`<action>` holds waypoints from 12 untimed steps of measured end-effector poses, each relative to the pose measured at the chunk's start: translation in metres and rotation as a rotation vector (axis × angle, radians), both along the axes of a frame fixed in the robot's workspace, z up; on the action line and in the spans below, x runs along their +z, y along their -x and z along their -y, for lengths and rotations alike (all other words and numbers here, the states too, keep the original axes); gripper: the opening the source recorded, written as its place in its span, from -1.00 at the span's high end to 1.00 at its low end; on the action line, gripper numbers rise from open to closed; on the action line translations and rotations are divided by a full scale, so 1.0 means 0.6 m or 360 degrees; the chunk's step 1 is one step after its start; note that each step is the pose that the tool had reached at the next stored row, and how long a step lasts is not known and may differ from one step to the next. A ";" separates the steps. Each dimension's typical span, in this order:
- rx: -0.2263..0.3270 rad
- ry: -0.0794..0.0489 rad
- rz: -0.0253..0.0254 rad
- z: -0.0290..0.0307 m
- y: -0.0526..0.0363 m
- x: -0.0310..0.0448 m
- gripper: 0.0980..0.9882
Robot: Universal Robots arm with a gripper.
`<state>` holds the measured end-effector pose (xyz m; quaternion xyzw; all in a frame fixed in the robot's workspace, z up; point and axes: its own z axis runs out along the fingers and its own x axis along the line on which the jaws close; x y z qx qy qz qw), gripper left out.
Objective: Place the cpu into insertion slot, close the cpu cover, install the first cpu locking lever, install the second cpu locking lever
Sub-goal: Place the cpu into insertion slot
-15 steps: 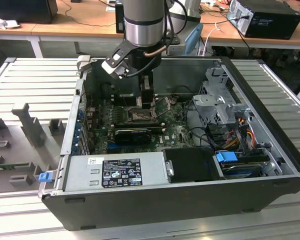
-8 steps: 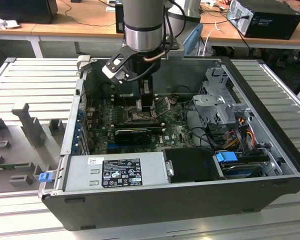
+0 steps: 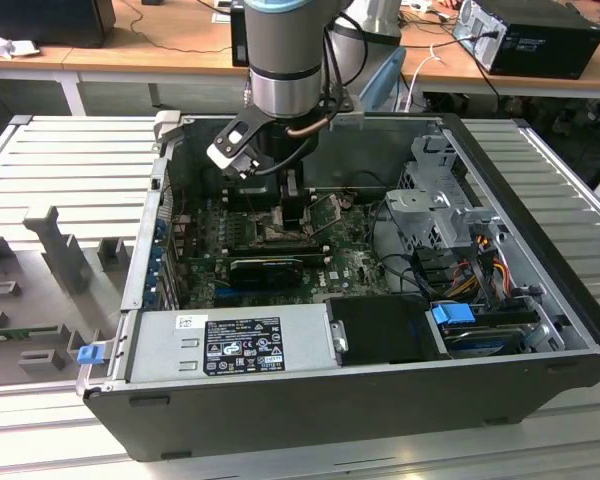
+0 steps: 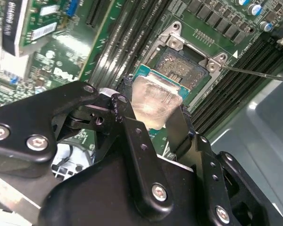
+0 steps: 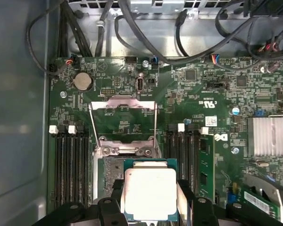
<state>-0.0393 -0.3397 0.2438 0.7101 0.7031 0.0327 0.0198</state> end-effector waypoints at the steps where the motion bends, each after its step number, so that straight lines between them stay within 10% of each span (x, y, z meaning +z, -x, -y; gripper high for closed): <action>1: 0.0000 0.0000 0.00000 -0.0042 0.000 -0.003 0.04; 12: 0.0017 -0.0004 0.00000 -0.0251 0.011 -0.037 0.04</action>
